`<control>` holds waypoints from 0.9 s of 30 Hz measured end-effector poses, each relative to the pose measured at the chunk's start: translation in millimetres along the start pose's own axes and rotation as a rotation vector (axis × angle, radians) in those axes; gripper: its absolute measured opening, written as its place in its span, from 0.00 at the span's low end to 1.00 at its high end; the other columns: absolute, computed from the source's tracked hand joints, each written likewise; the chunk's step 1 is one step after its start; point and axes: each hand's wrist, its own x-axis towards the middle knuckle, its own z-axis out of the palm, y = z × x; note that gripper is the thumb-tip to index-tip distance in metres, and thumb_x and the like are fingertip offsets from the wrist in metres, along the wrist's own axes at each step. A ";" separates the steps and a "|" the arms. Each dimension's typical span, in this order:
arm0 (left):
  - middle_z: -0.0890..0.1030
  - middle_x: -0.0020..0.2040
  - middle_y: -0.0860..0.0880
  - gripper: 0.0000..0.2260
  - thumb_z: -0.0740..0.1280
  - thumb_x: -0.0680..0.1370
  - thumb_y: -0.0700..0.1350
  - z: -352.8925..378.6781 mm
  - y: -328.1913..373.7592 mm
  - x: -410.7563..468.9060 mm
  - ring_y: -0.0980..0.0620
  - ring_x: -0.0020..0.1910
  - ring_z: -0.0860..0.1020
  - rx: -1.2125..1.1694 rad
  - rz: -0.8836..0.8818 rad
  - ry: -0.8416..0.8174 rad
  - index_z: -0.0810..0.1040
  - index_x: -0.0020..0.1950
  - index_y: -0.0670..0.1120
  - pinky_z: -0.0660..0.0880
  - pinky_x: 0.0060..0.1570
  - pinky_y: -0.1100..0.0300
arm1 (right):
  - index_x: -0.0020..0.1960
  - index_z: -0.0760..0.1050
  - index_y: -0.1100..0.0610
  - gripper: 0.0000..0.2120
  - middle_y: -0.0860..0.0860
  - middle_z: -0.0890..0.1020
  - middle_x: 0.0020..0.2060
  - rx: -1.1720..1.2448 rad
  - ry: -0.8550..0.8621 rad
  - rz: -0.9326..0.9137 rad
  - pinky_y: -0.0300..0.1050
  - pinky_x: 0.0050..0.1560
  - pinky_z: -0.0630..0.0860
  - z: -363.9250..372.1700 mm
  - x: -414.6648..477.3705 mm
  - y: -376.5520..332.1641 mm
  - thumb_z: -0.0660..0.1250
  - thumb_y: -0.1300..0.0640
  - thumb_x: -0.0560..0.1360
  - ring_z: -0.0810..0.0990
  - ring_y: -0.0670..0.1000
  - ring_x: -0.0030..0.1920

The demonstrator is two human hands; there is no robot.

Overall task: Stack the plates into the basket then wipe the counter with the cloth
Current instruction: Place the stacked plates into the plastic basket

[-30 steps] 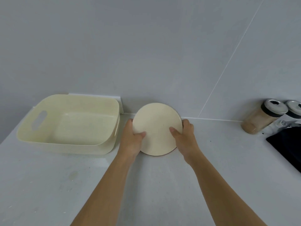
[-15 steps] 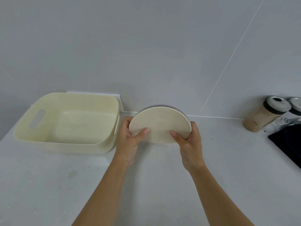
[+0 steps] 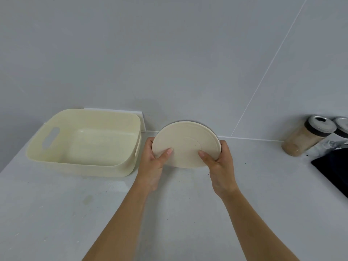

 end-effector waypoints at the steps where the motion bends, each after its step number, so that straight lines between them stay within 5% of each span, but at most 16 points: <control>1: 0.82 0.43 0.60 0.13 0.68 0.73 0.36 1.5 3.9 -1.7 0.63 0.44 0.79 0.005 0.012 0.009 0.73 0.49 0.53 0.76 0.45 0.66 | 0.45 0.72 0.47 0.14 0.42 0.80 0.39 0.011 -0.010 -0.009 0.37 0.41 0.75 -0.3 -0.3 -2.7 0.71 0.62 0.66 0.79 0.39 0.40; 7: 0.81 0.42 0.59 0.09 0.68 0.74 0.40 5.3 45.1 -13.6 0.60 0.43 0.79 0.085 0.085 0.075 0.73 0.46 0.54 0.75 0.49 0.56 | 0.47 0.70 0.46 0.09 0.43 0.77 0.46 0.027 -0.054 -0.075 0.31 0.39 0.75 7.7 -2.3 -34.8 0.67 0.54 0.70 0.78 0.38 0.43; 14: 0.78 0.42 0.58 0.09 0.67 0.74 0.40 -9.3 123.7 -28.1 0.67 0.36 0.76 0.247 0.267 0.152 0.72 0.44 0.54 0.72 0.34 0.74 | 0.46 0.68 0.42 0.10 0.41 0.75 0.45 -0.054 -0.093 -0.218 0.26 0.38 0.73 38.5 -5.6 -90.5 0.64 0.58 0.76 0.75 0.31 0.40; 22: 0.75 0.47 0.56 0.12 0.67 0.74 0.42 -60.1 196.8 -29.2 0.55 0.47 0.75 0.246 0.321 0.226 0.68 0.53 0.52 0.72 0.42 0.61 | 0.53 0.69 0.49 0.10 0.45 0.78 0.47 -0.109 -0.080 -0.284 0.43 0.47 0.75 111.5 -8.4 -153.5 0.65 0.58 0.74 0.78 0.50 0.50; 27: 0.78 0.50 0.50 0.19 0.68 0.73 0.41 -106.8 232.2 -15.2 0.52 0.47 0.77 0.250 0.338 0.140 0.67 0.56 0.61 0.74 0.45 0.58 | 0.64 0.66 0.47 0.20 0.54 0.80 0.51 -0.130 -0.030 -0.293 0.42 0.45 0.75 165.6 -10.8 -166.6 0.65 0.56 0.74 0.78 0.50 0.47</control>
